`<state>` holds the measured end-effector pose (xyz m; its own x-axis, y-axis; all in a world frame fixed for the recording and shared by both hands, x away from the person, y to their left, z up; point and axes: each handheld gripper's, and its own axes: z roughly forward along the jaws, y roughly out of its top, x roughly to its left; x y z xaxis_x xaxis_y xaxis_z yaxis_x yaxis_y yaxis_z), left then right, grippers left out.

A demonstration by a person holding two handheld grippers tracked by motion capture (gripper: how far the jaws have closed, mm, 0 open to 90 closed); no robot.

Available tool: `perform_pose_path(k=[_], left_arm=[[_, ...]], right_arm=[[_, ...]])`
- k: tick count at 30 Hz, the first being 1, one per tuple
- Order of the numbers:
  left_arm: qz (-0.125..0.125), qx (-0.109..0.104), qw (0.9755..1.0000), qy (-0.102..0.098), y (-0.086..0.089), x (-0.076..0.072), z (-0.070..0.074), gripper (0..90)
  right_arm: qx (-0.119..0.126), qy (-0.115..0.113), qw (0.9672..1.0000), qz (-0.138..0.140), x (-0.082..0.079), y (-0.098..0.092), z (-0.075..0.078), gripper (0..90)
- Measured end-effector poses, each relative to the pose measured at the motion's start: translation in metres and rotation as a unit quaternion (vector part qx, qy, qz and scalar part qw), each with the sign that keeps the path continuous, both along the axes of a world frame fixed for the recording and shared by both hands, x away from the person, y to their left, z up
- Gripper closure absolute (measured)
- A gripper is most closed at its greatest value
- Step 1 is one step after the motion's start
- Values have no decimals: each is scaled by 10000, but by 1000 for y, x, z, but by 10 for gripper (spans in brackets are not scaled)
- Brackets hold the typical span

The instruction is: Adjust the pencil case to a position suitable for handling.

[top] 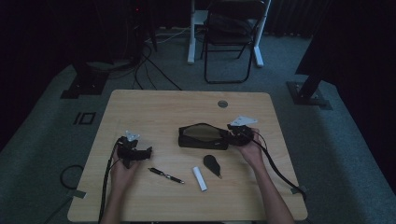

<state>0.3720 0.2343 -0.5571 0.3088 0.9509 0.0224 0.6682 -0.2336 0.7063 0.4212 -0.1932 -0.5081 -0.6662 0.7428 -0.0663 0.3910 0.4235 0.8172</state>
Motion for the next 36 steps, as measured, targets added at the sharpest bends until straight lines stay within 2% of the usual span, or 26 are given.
perform_pose_path(k=[5, 20, 26, 36], left_arm=[[-1, -2, 10000, -2, 0, 0, 0, 85], [-1, 0, 10000, -2, 0, 0, 0, 85], [-2, 2, 10000, -1, 0, 0, 0, 85], [-3, 2, 10000, -1, 0, 0, 0, 85]], right_arm=[[10, 91, 10000, -21, -2, -7, -4, 505], [-241, 168, 9994, 171, -32, -22, -8, 597], [-170, 217, 9993, 255, -39, -27, -11, 626], [-197, 208, 9988, 407, -49, -26, -11, 635]])
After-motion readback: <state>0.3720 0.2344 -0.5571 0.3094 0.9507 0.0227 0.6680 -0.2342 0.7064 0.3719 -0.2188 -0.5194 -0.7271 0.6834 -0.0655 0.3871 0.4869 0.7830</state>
